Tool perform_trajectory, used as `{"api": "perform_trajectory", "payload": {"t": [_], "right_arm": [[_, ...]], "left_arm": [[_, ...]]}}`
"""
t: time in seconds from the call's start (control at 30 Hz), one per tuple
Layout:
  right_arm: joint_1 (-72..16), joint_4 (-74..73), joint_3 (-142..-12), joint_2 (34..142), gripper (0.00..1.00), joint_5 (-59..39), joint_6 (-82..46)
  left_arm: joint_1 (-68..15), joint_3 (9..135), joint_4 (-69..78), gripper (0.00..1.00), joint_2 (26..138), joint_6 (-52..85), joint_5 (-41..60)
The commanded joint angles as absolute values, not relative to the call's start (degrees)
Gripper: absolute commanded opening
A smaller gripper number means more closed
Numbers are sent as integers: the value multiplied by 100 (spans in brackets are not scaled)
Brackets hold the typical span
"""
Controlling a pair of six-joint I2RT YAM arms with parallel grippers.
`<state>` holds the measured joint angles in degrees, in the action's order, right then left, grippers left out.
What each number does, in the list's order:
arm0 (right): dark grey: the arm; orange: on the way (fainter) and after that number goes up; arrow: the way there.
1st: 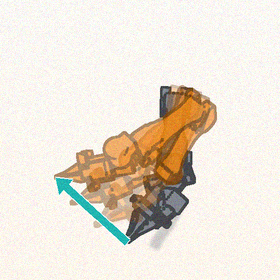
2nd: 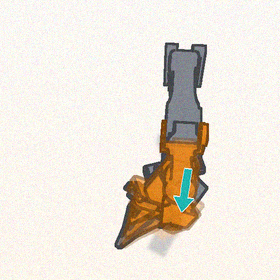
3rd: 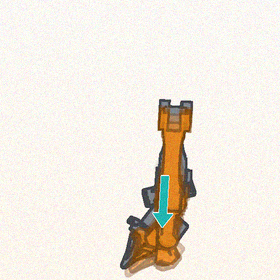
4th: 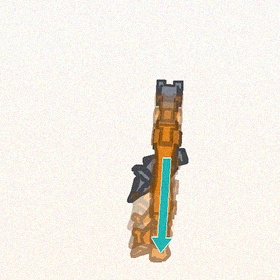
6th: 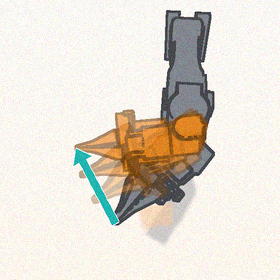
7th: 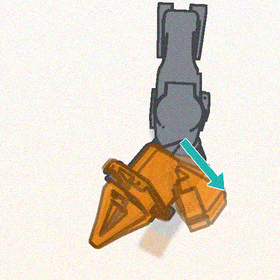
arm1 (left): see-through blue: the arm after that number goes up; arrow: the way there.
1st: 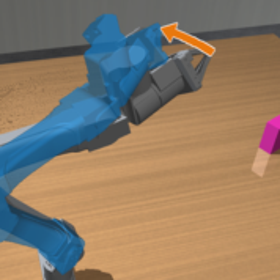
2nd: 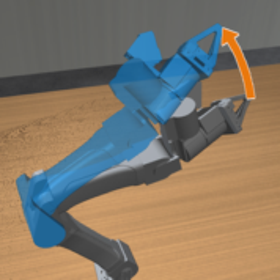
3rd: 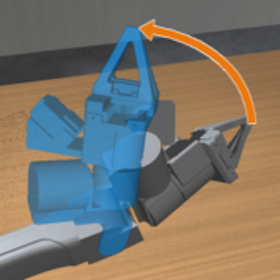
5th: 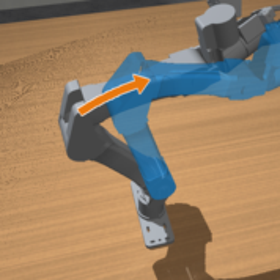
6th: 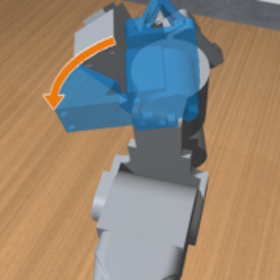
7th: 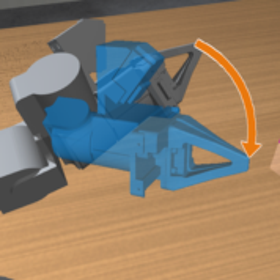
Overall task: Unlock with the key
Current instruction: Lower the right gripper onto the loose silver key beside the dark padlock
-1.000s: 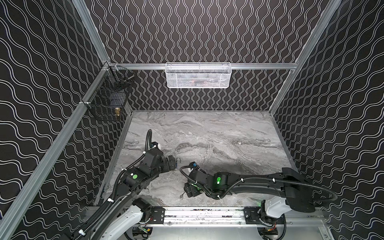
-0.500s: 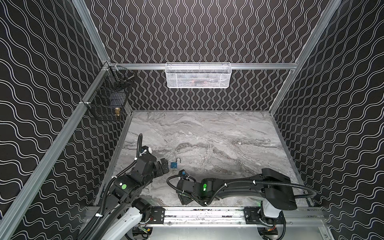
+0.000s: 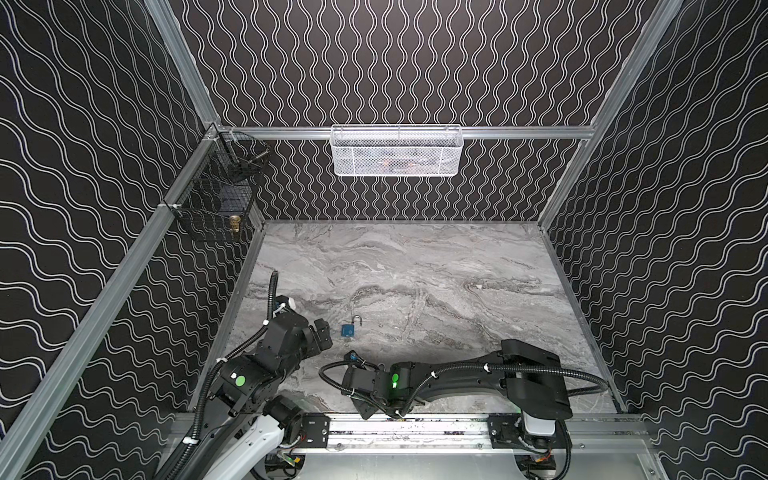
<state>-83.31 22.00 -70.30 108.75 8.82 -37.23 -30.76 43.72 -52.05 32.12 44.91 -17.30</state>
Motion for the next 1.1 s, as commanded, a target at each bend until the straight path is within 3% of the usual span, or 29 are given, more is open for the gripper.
{"api": "perform_trajectory", "payload": {"t": [0.0, 0.4, 1.07], "right_arm": [[-8350, 2287, -7058, 11027, 47, 967, -3674], [-8360, 2301, -7109, 11229, 40, 1041, -3632], [-8363, 2487, -7124, 11257, 18, 1240, -3683]], "left_arm": [[-3070, 4344, -5266, 99, 3182, 4637, -1855], [-3076, 4324, -5136, 99, 3297, 4647, -1721], [-3075, 4255, -4958, 99, 3361, 4666, -1688]]}}
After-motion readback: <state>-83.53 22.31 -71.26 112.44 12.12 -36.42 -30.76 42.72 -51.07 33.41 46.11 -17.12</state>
